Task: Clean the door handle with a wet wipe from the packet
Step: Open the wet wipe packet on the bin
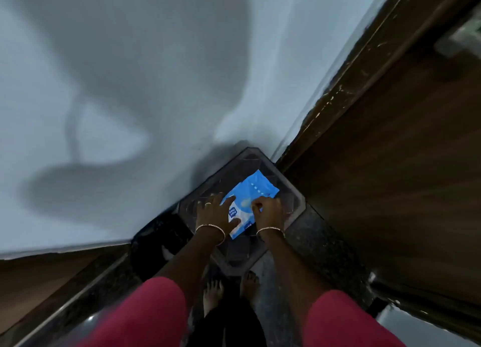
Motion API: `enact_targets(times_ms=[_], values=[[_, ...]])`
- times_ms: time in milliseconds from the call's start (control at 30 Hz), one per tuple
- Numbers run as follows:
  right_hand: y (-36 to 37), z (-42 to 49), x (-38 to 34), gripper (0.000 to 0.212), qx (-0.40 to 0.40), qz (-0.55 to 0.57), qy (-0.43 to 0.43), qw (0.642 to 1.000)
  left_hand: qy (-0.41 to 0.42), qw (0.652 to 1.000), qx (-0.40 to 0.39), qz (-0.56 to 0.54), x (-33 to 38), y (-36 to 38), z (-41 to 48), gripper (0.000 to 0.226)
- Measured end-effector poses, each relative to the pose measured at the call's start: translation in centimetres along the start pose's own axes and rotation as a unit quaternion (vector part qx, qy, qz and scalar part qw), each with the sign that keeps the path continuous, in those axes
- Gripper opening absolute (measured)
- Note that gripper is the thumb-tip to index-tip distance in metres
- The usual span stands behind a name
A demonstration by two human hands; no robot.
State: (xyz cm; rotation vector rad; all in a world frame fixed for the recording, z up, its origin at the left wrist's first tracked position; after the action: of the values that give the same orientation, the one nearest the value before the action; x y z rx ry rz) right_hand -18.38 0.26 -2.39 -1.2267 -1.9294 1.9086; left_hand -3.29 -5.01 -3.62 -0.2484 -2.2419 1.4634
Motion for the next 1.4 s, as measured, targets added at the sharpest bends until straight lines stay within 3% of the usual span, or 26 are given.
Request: enact_targets(times_ms=[233,500,733,1133,1300,1400], values=[[5.3,3.3,0.0,0.025,-0.043,-0.118,-0.110,0.986,0.024,1.000,0.005,0.002,-0.4,5.6,3.1,0.088],[7.7,3.7,0.3,0.027,-0.020,-0.159,-0.159,0.974,0.023,1.000,-0.009,-0.014,-1.8,8.4,4.5,0.098],[7.0,3.1,1.1,0.008,0.018,-0.053,-0.127,0.990,0.023,0.999,-0.022,-0.027,-2.0,8.9,4.7,0.099],[5.8,2.1,1.3,0.023,0.070,0.030,-0.095,0.993,0.031,0.999,-0.036,-0.021,-2.2,9.8,5.2,0.102],[5.9,1.9,2.0,0.020,0.053,0.066,-0.068,0.994,0.029,0.998,-0.041,-0.025,-2.1,9.8,5.2,0.102],[5.2,1.4,2.2,0.014,0.094,0.097,-0.047,0.990,0.026,0.998,-0.049,-0.025,-2.0,9.7,5.2,0.102]])
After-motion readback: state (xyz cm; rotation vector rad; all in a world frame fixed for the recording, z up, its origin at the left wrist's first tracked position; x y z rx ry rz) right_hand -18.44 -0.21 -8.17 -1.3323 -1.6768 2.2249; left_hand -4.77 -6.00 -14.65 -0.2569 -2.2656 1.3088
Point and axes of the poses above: each hand's wrist, its own z-axis towards the middle knuckle, its own y-axis out of the palm, x = y × z, the point moved 7 cm from there along z, towards the middle knuckle, and after that the axes turned 12 degrees about x, right-handed, at the moved point
